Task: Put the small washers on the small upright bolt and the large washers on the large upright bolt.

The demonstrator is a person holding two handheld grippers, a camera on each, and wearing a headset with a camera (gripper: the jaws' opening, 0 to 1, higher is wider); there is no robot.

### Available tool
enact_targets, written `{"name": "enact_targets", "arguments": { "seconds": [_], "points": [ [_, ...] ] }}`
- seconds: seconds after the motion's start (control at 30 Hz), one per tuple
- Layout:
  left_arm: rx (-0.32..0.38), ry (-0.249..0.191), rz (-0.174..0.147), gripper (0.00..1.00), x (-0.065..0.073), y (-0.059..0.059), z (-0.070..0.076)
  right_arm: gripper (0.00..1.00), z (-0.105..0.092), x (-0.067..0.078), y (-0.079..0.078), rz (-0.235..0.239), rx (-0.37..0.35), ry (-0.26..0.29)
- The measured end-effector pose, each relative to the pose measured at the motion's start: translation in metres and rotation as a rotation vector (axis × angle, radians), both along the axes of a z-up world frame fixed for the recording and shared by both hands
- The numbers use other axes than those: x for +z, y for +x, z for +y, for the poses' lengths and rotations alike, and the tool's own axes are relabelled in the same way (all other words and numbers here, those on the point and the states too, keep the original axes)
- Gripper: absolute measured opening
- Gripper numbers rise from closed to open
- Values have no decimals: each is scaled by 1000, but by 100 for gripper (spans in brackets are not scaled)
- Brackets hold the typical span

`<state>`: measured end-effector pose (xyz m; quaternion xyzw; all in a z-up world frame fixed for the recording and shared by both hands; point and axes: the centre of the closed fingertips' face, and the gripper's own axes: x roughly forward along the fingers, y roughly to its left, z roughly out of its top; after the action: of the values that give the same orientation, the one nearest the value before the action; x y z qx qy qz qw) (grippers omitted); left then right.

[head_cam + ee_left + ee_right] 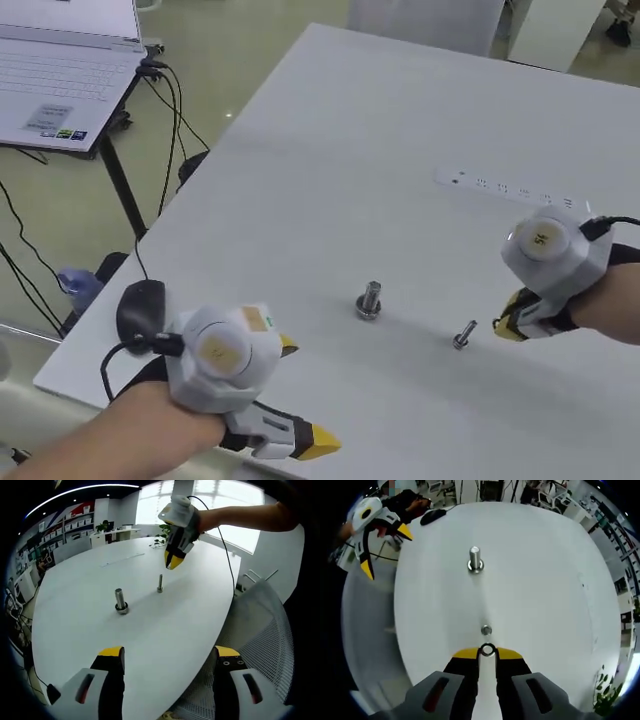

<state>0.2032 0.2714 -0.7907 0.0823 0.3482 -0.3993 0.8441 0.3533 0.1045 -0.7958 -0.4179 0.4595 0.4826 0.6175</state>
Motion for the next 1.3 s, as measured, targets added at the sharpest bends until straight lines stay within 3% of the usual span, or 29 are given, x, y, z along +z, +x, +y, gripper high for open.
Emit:
{"name": "enact_targets", "arguments": {
  "seconds": [0.27,0.77,1.3],
  "points": [
    [9,1,7,71,0,0,4,12,15,-6,3,14,17,3],
    [11,17,28,70,-5,-7,13,12,14,-22,5,36,23,-21],
    [20,24,49,69,-8,-12,18,12,16,-54,11,50,35,-41]
  ]
}}
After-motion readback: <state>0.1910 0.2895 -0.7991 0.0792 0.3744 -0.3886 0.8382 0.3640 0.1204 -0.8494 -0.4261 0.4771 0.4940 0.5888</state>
